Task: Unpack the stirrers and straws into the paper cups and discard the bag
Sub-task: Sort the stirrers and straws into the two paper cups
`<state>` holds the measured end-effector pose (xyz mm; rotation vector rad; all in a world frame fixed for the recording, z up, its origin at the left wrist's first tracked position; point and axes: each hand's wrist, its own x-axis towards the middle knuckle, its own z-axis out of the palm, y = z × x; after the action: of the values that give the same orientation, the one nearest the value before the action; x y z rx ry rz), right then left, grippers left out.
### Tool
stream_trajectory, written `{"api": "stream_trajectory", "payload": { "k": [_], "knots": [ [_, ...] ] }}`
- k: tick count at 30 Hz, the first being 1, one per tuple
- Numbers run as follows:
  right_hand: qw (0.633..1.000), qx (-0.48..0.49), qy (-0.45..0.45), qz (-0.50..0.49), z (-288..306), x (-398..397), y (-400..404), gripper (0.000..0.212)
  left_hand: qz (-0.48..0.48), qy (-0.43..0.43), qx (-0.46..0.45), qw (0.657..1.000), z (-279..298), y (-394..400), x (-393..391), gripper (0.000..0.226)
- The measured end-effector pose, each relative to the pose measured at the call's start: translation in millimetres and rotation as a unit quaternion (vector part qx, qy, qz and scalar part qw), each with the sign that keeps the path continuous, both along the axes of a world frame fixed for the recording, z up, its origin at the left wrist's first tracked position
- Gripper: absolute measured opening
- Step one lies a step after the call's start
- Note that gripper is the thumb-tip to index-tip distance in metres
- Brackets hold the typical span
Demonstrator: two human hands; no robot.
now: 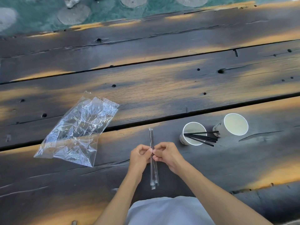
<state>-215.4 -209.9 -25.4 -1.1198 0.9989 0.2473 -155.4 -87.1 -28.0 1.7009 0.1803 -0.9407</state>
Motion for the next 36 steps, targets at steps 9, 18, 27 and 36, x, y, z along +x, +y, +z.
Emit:
{"api": "stream_trajectory", "payload": {
  "k": [9,18,27,36],
  "knots": [
    [0.996,0.003,-0.089,-0.004,52.7,-43.0,-22.1,0.013,-0.133,-0.026,-0.064,0.989,29.2,-10.1,-14.7,0.012],
    [0.963,-0.055,-0.172,-0.198,122.1,-110.2,-88.1,0.003,-0.144,-0.042,-0.005,0.989,17.9,-40.1,-27.9,0.007],
    [0.829,-0.286,-0.172,-0.449,148.2,-163.5,-179.3,0.003,-0.145,-0.072,0.067,0.984,-2.3,-62.0,-26.7,0.006],
    [0.868,-0.401,-0.003,-0.294,87.4,-130.7,-212.2,0.008,-0.129,-0.057,0.095,0.985,-10.0,-66.7,-29.7,0.006]
  ]
}}
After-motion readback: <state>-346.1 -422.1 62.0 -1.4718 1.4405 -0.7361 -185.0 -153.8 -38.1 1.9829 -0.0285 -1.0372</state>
